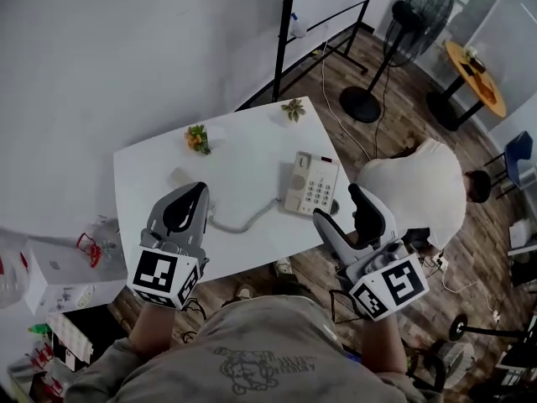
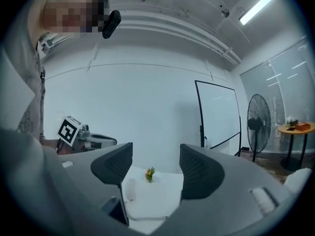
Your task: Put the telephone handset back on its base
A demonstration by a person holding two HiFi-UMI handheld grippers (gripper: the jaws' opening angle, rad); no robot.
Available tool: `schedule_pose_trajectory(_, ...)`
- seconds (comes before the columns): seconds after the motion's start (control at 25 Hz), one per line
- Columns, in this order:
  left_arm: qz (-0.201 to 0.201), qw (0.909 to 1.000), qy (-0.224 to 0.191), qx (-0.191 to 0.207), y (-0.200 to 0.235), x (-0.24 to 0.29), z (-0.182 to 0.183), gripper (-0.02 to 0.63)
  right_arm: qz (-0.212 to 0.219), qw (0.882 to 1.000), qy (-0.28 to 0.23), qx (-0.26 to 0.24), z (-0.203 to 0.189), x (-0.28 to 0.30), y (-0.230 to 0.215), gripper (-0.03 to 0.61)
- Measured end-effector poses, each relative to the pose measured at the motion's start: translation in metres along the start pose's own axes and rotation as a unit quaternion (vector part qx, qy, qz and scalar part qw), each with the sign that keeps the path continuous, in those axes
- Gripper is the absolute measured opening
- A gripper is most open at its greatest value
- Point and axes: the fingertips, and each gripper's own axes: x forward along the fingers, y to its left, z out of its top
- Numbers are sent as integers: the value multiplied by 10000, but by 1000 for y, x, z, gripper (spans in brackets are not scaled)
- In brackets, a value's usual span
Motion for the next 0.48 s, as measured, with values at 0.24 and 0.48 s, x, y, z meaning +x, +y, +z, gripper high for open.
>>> schedule_pose_trajectory(0.24, 711, 9974, 58, -35, -1, 29, 8, 0, 648, 9979, 92, -13, 4, 29, -49, 316)
schedule_pose_trajectory(0.48, 1481, 9888, 184, 9, 1, 29, 20, 0, 1376, 9904, 140, -34, 7, 54, -69, 316)
